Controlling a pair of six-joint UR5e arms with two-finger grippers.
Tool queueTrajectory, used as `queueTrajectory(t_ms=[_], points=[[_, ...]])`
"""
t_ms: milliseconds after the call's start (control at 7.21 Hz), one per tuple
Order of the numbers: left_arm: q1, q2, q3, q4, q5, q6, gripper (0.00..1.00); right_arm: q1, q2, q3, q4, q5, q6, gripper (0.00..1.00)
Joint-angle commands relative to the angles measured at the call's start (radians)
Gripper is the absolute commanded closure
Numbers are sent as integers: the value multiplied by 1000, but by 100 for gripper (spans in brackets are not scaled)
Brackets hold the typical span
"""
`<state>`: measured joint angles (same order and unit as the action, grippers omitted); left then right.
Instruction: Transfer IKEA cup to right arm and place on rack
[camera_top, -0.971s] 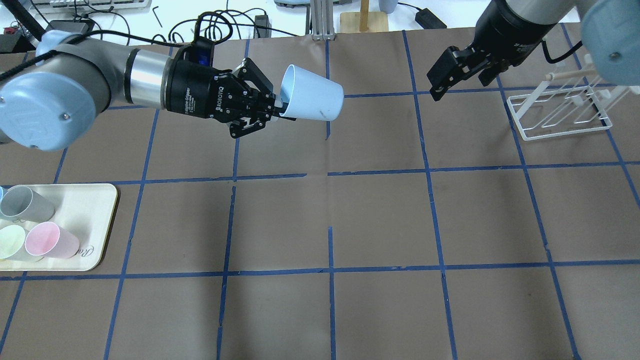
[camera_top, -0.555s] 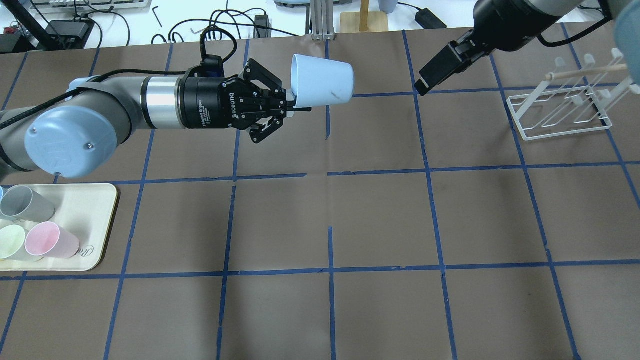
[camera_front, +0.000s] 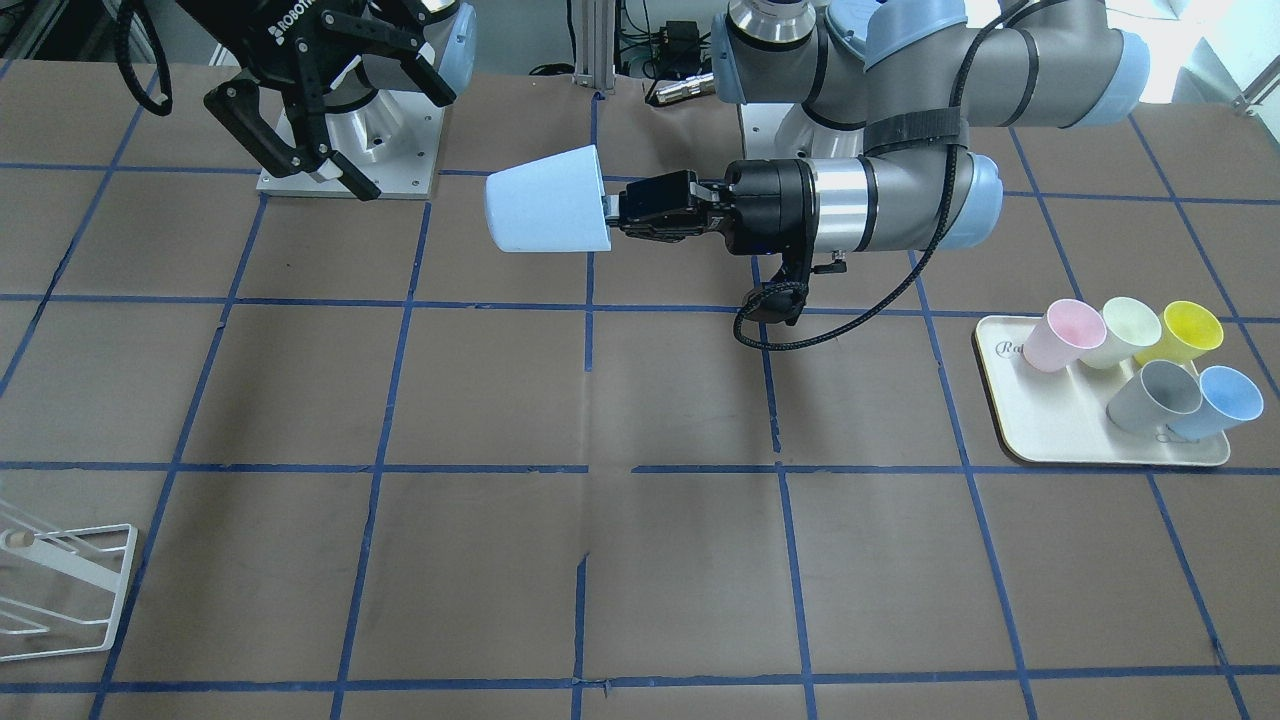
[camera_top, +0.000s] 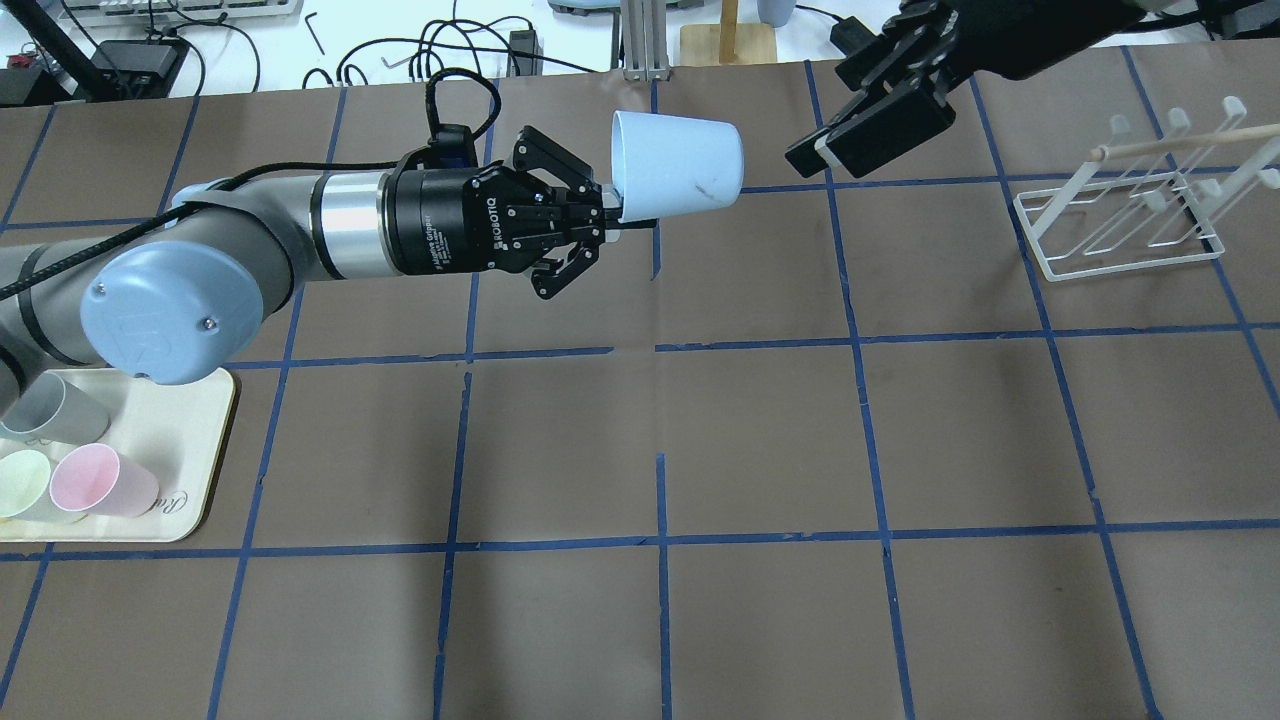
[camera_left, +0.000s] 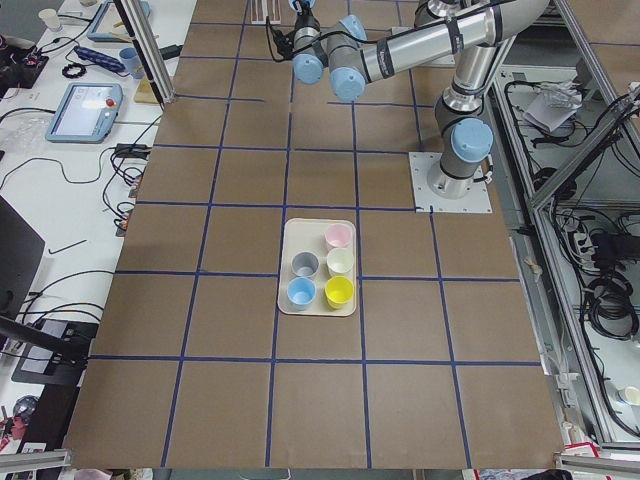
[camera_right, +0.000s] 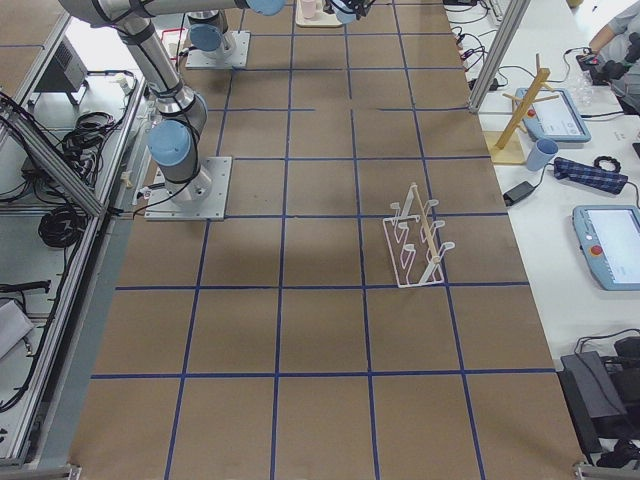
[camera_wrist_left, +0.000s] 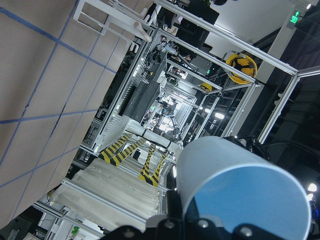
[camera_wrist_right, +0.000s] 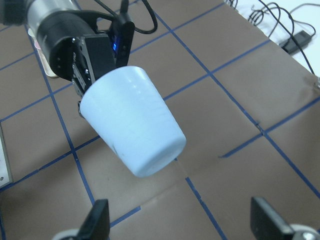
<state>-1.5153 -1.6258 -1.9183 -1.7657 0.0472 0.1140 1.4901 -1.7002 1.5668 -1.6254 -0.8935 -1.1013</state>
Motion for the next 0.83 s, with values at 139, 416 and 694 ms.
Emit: queueTrajectory(t_ms=[139, 416, 694], points=[[-2, 3, -1, 0, -1, 1, 100, -88, 4, 9, 1, 163, -300, 0], [-11, 10, -1, 0, -3, -2, 100, -93, -1, 95, 2, 357, -423, 0], [-16, 12, -1, 0, -3, -5, 100, -93, 8, 133, 4, 392, -480, 0]])
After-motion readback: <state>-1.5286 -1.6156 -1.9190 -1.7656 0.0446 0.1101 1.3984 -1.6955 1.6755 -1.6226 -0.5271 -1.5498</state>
